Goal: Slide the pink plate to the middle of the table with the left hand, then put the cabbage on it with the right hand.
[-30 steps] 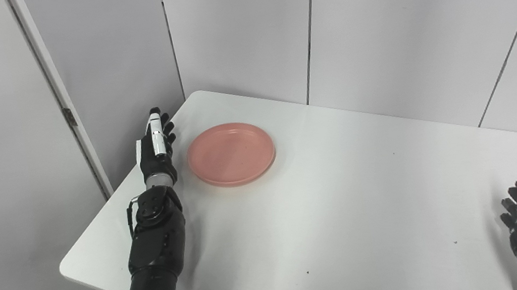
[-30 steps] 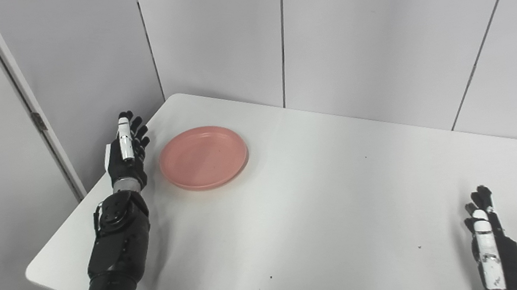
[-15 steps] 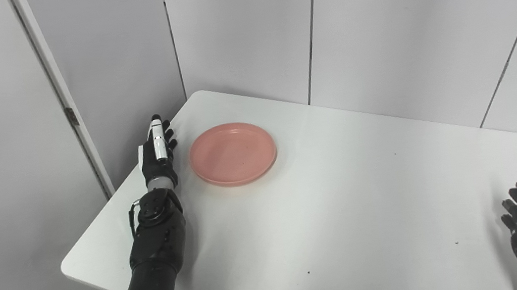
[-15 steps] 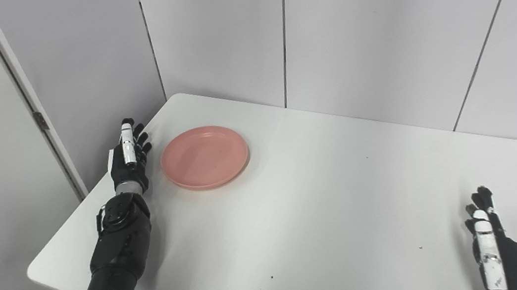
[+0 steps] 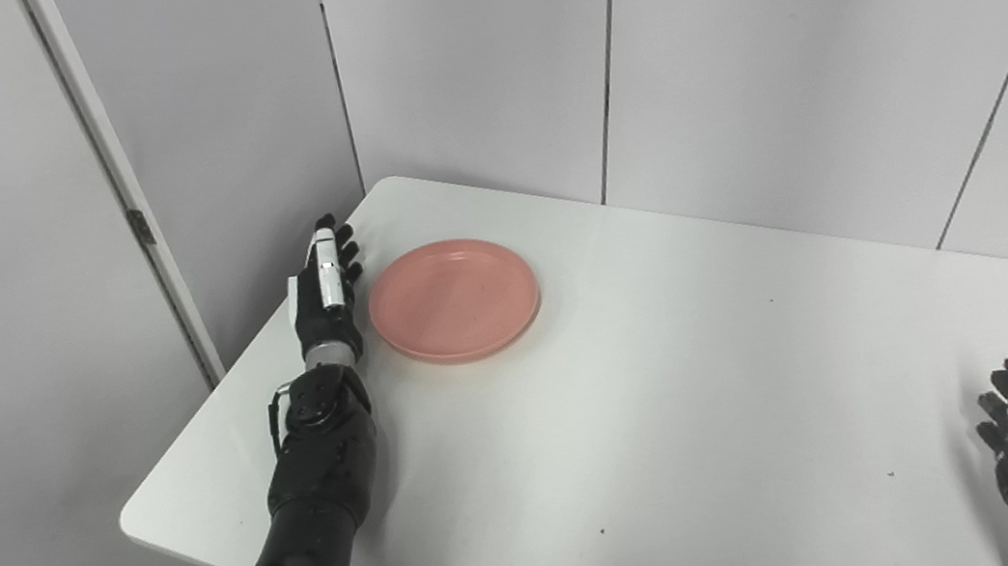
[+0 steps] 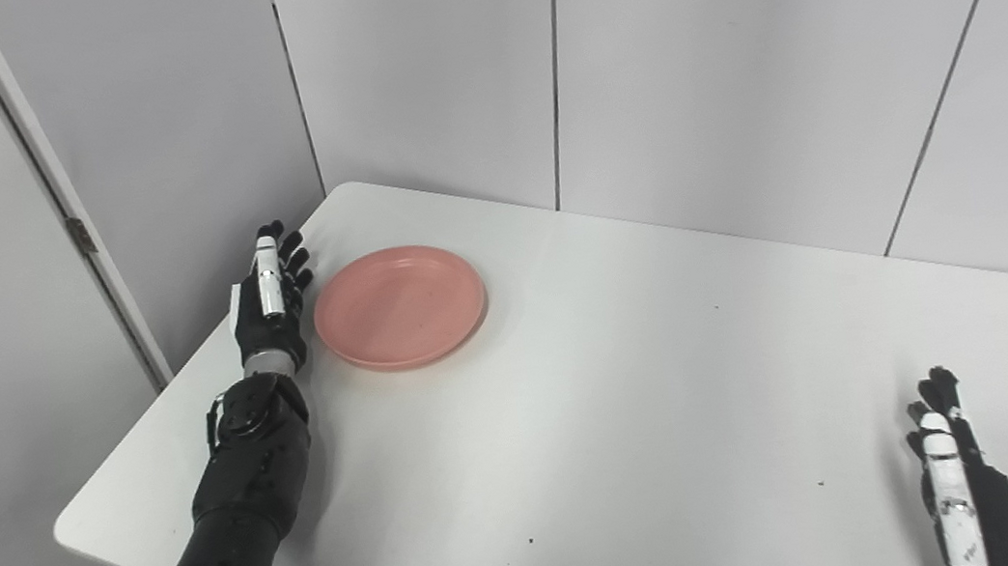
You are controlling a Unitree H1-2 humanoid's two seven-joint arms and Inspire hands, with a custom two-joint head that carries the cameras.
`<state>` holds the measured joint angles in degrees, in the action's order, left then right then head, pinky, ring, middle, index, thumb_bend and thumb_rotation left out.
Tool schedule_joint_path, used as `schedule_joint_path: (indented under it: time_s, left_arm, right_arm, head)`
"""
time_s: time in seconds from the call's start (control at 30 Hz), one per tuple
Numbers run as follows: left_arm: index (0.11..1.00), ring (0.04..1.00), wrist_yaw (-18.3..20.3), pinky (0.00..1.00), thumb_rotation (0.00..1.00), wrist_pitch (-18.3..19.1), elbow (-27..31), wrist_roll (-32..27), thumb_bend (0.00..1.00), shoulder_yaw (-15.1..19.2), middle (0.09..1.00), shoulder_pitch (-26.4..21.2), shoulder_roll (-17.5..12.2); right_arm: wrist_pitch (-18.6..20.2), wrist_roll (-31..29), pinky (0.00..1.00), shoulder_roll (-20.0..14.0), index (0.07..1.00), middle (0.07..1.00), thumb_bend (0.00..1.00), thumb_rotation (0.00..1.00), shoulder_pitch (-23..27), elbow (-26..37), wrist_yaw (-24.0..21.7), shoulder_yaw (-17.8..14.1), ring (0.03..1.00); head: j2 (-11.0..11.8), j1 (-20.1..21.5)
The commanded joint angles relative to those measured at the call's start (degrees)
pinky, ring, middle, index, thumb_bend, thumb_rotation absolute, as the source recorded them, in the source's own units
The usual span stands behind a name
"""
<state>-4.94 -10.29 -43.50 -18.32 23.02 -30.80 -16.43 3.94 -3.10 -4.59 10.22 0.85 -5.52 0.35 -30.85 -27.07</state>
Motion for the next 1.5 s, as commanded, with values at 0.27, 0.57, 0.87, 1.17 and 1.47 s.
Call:
schedule_joint_path:
  time_s: [0.27,0.57,0.87,1.17,1.47]
  left_arm:
    - [0.896,0.908,3.98,0.91,1.00,2.54,-0.02,-0.56,0.43,-4.02,0.909,-0.13,4.43]
    - [0.891,0.915,5.78,0.91,1.00,5.39,2.74,-0.58,0.42,-6.09,0.907,0.96,6.92]
    - [0.890,0.917,9.35,0.93,1.00,5.88,2.46,-0.39,0.43,-8.80,0.907,0.99,7.88]
    - [0.891,0.908,11.43,0.92,1.00,8.71,4.51,-0.63,0.43,-10.71,0.904,0.80,9.74]
    - [0.882,0.899,13.22,0.90,1.00,11.61,8.15,-0.44,0.43,-13.10,0.895,1.07,12.45]
  right_arm:
    - [-2.04,-0.15,1.00,0.52,1.000,1.000,0.12,1.00,1.39,-0.20,0.22,-0.50,1.000]
    - [-3.39,-0.11,1.00,0.77,1.000,1.000,0.16,1.00,1.60,-1.82,0.17,-0.46,1.000]
    - [-3.65,0.92,1.00,1.38,0.996,0.998,0.18,1.00,1.51,-2.28,0.58,0.06,0.991]
    - [-2.47,0.15,1.00,3.16,1.000,0.991,0.16,1.00,1.22,-1.23,0.74,0.54,0.975]
    - [-1.61,1.49,1.00,4.88,0.999,0.986,0.18,1.00,1.61,-1.33,2.20,1.08,0.964]
  head:
    - [-0.50,1.58]
    - [-0.98,3.99]
    - [-1.74,8.19]
    - [-2.90,14.30]
    - [-4.01,19.39]
